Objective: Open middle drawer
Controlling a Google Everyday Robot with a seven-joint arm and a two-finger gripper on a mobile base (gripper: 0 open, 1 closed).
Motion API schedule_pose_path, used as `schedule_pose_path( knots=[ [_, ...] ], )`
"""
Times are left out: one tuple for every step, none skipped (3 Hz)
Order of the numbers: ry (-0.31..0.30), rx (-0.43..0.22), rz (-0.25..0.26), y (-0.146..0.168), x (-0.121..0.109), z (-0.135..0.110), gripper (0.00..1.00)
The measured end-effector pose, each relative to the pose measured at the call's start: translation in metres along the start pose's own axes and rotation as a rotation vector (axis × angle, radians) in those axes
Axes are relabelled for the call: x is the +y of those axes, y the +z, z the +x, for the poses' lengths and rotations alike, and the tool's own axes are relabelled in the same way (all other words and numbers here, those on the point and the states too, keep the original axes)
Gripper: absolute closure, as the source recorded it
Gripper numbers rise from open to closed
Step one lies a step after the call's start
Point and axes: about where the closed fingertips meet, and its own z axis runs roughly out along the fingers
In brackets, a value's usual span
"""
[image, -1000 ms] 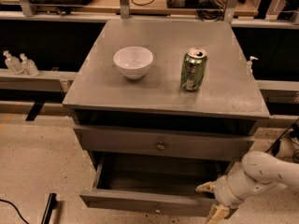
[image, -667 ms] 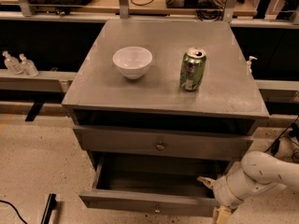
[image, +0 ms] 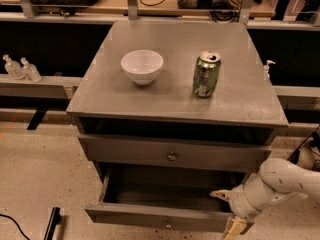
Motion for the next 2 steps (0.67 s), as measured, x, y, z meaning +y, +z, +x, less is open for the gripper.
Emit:
schedule_pose_path(
  knots=[
    [0.013,0.026,0.05,-0.017,-0.013,-0.012,0.39],
    [0.021,0.043,0.098,-0.025,-0.024,-0.021,0.62]
  ],
)
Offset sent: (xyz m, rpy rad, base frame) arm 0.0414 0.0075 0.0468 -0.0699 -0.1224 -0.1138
